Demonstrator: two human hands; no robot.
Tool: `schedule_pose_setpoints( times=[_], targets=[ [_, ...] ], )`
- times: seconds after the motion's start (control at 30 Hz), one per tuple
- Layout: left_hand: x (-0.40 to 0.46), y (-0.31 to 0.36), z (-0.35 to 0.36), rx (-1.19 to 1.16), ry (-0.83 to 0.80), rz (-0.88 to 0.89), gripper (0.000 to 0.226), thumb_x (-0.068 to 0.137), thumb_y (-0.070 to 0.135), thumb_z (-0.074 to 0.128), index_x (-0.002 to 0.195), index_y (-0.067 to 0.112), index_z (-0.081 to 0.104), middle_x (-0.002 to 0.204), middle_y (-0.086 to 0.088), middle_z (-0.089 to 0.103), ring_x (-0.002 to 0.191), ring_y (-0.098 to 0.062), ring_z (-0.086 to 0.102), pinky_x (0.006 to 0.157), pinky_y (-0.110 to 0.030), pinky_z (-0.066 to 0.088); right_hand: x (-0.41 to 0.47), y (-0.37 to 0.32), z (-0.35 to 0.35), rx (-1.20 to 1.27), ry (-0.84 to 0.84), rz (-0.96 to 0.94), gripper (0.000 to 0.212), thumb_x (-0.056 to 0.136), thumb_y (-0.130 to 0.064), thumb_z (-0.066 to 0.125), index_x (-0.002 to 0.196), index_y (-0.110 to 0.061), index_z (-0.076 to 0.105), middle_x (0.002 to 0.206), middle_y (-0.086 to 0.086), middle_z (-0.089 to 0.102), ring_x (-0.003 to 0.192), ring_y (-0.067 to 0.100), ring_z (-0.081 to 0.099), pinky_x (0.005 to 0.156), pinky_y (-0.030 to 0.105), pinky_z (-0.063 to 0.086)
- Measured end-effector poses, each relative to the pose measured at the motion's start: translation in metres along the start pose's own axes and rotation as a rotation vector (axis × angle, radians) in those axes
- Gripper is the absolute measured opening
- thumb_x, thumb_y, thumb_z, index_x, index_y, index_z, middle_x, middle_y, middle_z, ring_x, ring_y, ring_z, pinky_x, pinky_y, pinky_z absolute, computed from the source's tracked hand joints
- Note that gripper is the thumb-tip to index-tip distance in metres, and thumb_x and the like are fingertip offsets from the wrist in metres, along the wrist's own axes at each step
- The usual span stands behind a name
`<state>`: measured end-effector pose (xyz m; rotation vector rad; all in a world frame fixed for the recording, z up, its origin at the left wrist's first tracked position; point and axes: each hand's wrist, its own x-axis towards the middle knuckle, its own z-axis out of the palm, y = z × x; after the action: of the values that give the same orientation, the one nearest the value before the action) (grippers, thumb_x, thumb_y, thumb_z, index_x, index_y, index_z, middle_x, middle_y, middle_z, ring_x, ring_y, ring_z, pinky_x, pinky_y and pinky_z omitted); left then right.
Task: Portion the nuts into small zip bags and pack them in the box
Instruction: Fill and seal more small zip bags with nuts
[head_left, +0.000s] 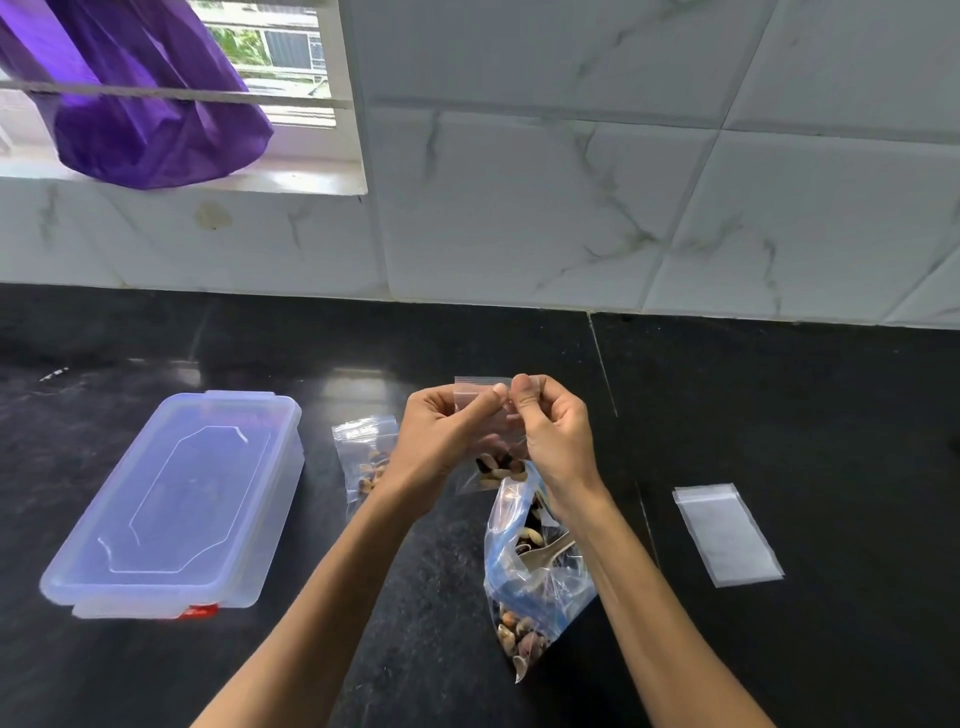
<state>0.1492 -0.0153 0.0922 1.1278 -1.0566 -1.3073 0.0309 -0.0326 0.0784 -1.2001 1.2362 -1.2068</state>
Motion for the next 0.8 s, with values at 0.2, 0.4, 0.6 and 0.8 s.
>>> schedule_pose_setpoints(
  times=[0.2, 0.4, 0.6, 0.8],
  targets=[
    [-0.002, -0.003, -0.01, 0.033, 0.12, 0.049, 0.019, 0.086, 0.017, 0.064, 0.071, 0.02, 0.074, 0.069, 0.001, 0.072, 0.067, -0.01, 0.069, 0.064, -0.023, 0.057, -0.003, -0.001, -0.008, 0.061, -0.049, 0.049, 0.023, 0.092, -0.035, 0.054, 0.09, -0.015, 0.065, 0.082, 0.002, 0.072, 0.074, 0.018, 0.072, 0.062, 0.031, 0.06],
    [-0.003, 0.0, -0.006, 0.076, 0.111, 0.15, 0.018, 0.087, 0.014, 0.062, 0.076, 0.021, 0.075, 0.07, 0.003, 0.073, 0.068, -0.011, 0.071, 0.062, -0.02, 0.056, -0.008, -0.003, -0.001, 0.045, -0.095, 0.019, 0.028, 0.091, -0.029, 0.06, 0.094, -0.005, 0.073, 0.082, 0.007, 0.075, 0.077, 0.021, 0.073, 0.066, 0.029, 0.059],
    [-0.002, -0.006, -0.004, 0.113, 0.104, 0.148, 0.015, 0.087, 0.022, 0.062, 0.079, 0.021, 0.074, 0.074, 0.0, 0.074, 0.074, -0.014, 0.071, 0.068, -0.024, 0.058, -0.004, 0.005, 0.005, 0.094, 0.041, 0.106, 0.028, 0.086, -0.029, 0.067, 0.097, -0.004, 0.071, 0.089, 0.012, 0.073, 0.085, 0.024, 0.072, 0.076, 0.039, 0.06],
    [-0.003, -0.011, -0.007, 0.092, 0.116, 0.134, 0.017, 0.089, 0.021, 0.06, 0.088, 0.008, 0.07, 0.08, -0.008, 0.072, 0.078, -0.023, 0.072, 0.072, -0.035, 0.06, -0.008, -0.001, 0.004, 0.041, -0.061, 0.037, 0.026, 0.089, -0.03, 0.062, 0.098, -0.008, 0.072, 0.084, 0.007, 0.075, 0.078, 0.018, 0.073, 0.063, 0.026, 0.058]
  ],
)
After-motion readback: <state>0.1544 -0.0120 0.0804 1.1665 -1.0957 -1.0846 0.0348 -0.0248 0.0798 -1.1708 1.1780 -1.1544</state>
